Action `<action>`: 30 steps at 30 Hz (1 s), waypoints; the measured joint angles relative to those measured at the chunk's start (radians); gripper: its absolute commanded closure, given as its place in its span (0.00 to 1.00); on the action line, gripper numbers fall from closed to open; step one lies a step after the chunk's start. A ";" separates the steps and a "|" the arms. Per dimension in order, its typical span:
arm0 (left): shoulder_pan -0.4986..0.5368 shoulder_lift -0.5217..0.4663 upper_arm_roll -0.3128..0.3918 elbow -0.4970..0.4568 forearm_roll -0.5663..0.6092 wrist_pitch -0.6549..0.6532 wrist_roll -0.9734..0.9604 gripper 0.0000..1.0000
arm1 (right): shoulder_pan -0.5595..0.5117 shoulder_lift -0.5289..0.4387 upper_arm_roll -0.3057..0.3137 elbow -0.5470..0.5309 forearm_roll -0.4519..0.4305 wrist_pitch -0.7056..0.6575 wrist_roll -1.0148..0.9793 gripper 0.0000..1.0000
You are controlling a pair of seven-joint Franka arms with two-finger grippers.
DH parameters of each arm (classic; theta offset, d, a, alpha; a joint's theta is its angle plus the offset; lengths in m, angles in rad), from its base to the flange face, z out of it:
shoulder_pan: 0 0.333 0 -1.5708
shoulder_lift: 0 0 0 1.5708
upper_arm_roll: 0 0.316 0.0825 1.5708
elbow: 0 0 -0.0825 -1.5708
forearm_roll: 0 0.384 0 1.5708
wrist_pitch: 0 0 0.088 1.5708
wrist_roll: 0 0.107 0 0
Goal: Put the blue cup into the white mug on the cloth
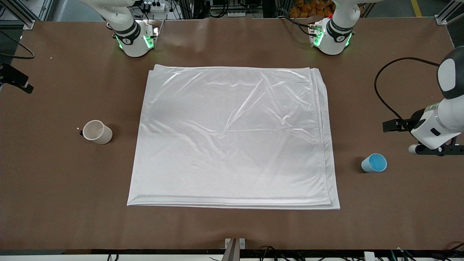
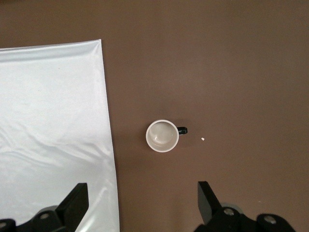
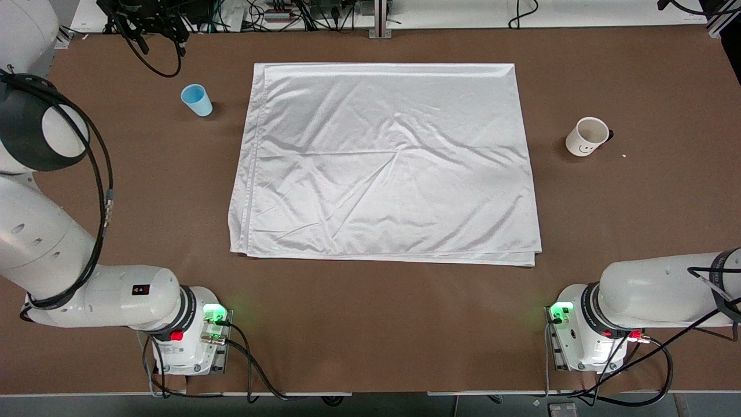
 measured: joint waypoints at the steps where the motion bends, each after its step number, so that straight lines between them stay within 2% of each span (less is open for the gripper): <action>1: 0.004 0.012 0.000 0.000 0.000 0.011 0.007 0.00 | 0.000 0.000 0.000 -0.011 0.000 0.015 -0.017 0.00; 17: 0.048 0.139 0.003 0.000 0.001 0.165 0.103 0.00 | -0.041 0.002 -0.004 -0.182 0.000 0.172 -0.393 0.00; 30: 0.078 0.234 0.003 0.000 0.001 0.299 0.122 0.00 | -0.091 0.066 -0.005 -0.269 0.000 0.233 -0.924 0.00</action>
